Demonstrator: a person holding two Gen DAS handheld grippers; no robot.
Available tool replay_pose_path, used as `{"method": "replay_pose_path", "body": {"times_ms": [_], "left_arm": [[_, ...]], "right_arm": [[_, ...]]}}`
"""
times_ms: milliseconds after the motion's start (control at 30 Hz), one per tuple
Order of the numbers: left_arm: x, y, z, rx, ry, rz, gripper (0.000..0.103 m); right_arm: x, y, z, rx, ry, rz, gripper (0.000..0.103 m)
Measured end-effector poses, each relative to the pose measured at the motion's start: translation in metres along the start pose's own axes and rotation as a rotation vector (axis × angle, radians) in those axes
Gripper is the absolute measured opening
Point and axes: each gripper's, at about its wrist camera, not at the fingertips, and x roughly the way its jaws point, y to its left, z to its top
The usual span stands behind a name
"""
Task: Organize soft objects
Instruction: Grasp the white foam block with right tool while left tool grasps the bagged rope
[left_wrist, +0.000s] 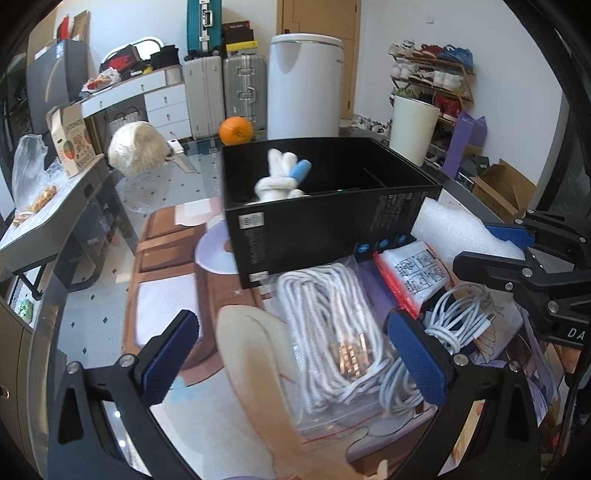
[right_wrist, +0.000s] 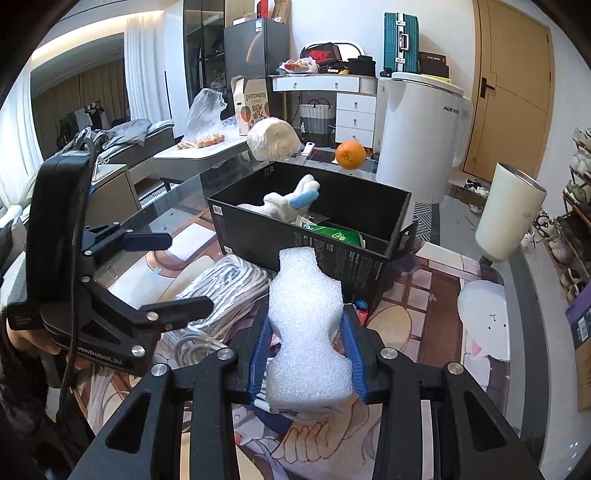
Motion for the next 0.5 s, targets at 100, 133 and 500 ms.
{"method": "replay_pose_path", "body": {"times_ms": [100, 133, 500], "left_arm": [[0.007, -0.005, 0.002, 0.009, 0.02, 0.009, 0.103], [0.011, -0.007, 0.003, 0.013, 0.031, 0.017, 0.103], [0.025, -0.004, 0.002, 0.009, 0.095, 0.068, 0.103]], "right_arm": [[0.0, -0.002, -0.002, 0.004, 0.002, 0.0, 0.037], [0.0, -0.003, -0.002, 0.005, 0.002, 0.0, 0.037], [0.001, -0.005, -0.002, 0.011, 0.006, 0.0, 0.037]]}}
